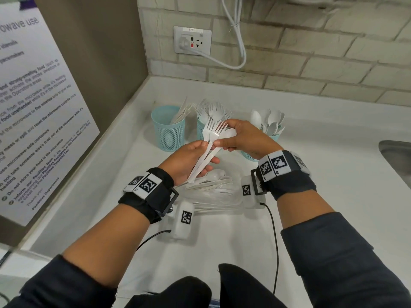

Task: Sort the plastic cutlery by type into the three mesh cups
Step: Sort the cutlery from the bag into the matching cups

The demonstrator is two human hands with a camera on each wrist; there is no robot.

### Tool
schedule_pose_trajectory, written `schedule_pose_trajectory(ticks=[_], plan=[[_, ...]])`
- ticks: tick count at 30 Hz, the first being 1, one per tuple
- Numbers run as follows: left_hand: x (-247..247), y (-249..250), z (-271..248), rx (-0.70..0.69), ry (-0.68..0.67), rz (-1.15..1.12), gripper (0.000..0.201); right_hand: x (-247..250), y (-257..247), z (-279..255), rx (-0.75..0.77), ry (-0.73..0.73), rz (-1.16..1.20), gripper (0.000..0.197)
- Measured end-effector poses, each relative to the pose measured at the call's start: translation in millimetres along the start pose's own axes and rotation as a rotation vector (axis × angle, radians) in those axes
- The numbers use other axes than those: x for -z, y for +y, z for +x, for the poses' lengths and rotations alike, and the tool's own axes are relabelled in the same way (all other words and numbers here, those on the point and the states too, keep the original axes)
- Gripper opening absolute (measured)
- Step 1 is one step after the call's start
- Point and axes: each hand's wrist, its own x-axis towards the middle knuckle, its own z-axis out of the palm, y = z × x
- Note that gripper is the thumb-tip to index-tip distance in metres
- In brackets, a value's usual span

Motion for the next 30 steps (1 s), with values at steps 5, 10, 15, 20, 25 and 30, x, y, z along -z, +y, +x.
schedule_pose_trajectory(ticks=[5,10,15,20,25,30], plan=[[1,-3,0,0.007,-0.003,0.011,0.027,0,1,1,-0.011,-0.023,-0.009,0.029],[0,-6,1,-0.001,0.034,0.108,0.026,-2,4,5,-0.041,0.018,-0.006,0.028],[1,-8,3,0.026,0.057,0.122,0.026,-5,5,8,-0.101,0.048,-0.039,0.028],[5,-8,5,0.05,0.108,0.144,0.027,3,6,18,-0.065,0.417,-0.092,0.017],[7,-8,5,0.067,0.116,0.126,0.027,20,-8,21,0.085,0.85,-0.017,0.017],[7,-7,5,0.072,0.116,0.144,0.028,49,-27,9,0.28,1.18,-0.05,0.019]])
